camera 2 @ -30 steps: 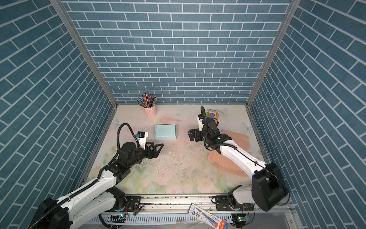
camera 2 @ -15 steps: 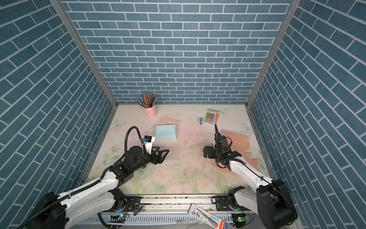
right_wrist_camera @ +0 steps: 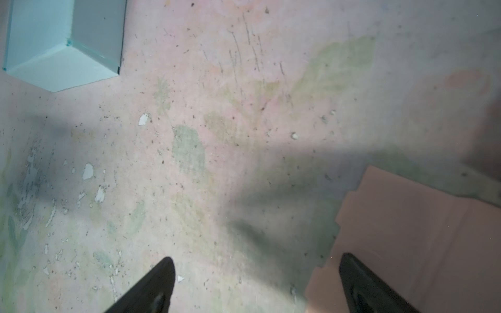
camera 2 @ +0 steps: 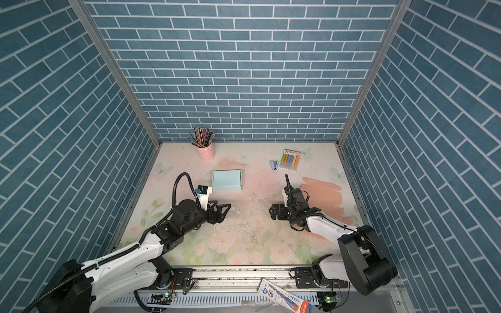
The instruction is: Fold the paper box
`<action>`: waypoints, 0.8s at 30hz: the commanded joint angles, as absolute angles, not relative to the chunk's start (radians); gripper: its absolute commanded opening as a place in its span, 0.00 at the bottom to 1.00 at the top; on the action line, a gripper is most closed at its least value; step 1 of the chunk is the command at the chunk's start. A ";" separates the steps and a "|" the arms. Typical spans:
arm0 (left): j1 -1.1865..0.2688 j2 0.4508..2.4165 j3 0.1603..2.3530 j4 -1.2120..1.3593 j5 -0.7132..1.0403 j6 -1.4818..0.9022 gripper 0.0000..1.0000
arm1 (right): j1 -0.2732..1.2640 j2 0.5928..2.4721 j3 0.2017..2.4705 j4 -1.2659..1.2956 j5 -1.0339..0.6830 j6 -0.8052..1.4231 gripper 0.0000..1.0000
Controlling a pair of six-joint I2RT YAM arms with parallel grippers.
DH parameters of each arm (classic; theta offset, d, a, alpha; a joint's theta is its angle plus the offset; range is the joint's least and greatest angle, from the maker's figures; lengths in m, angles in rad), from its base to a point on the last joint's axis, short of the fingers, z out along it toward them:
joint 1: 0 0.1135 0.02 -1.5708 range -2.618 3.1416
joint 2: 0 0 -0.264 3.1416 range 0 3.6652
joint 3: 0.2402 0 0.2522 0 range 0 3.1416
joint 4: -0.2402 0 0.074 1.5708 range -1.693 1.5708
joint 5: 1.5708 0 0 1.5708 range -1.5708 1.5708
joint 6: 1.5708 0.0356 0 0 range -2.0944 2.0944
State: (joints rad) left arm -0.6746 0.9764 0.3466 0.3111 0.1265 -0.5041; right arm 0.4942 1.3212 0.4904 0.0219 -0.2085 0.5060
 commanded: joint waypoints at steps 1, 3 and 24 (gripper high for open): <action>-0.672 0.981 0.387 0.317 0.097 -0.494 0.88 | 0.522 1.367 0.459 0.059 -0.239 0.571 0.93; -0.658 0.975 0.392 0.303 0.099 -0.487 0.88 | 0.560 1.377 0.460 0.064 -0.220 0.580 0.93; -0.625 1.492 0.657 0.293 0.038 -0.406 0.63 | 0.658 1.081 0.438 -0.019 -0.023 0.571 0.93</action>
